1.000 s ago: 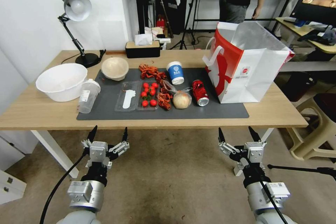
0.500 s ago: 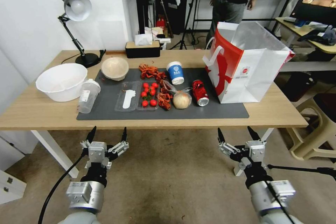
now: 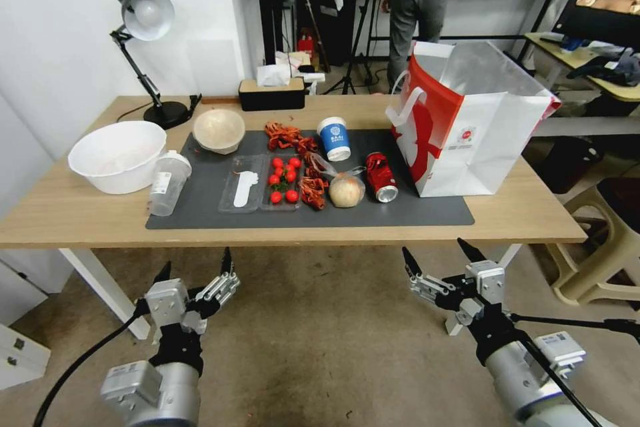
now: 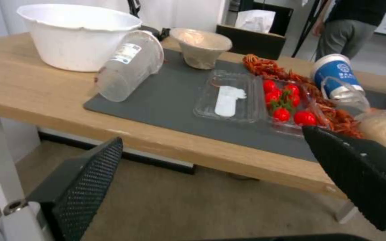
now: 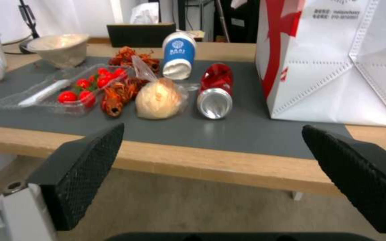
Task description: Pick up the trash from the table and place it into the takeout bag.
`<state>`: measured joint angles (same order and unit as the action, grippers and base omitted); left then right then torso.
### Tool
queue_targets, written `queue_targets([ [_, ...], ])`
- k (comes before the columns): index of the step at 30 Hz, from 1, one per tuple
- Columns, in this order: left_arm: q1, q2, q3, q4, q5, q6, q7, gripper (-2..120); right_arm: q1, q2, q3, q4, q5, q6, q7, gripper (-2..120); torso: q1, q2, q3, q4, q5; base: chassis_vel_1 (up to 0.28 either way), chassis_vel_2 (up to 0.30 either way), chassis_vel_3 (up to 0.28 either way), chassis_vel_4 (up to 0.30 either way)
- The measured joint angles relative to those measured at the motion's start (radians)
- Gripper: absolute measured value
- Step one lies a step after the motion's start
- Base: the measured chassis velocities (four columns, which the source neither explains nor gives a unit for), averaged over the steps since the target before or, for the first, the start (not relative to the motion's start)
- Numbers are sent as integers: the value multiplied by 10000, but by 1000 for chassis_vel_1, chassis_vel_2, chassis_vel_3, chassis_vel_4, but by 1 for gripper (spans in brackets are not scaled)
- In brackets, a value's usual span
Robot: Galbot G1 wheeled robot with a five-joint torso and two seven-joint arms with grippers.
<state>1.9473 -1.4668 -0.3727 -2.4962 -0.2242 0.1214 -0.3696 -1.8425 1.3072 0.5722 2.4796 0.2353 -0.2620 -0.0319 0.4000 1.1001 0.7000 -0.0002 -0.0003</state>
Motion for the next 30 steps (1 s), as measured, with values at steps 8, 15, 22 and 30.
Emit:
queue_targets([
  [8, -98, 94, -7, 129, -36, -20, -9, 100, 39, 174, 8, -176, -47, 9, 0, 100, 0, -1, 0, 1, 2, 0, 0, 0, 0],
  [15, -136, 129, -54, 169, -27, -137, 12, 100, 88, 227, -12, -291, -82, 66, -1, 100, 0, -2, 0, 1, 2, 0, 0, 0, 0],
  [22, -128, 163, -114, 171, -13, -203, 2, 100, 525, -206, -48, -486, 615, 107, -4, 100, 0, -2, 0, 0, 3, 0, 0, 0, 0],
  [30, -205, 191, -171, 287, 3, -214, 27, 100, 3053, -1726, -639, -1936, 2658, 413, 236, 100, 0, -2, 1, 4, 3, 0, 0, 0, 0],
])
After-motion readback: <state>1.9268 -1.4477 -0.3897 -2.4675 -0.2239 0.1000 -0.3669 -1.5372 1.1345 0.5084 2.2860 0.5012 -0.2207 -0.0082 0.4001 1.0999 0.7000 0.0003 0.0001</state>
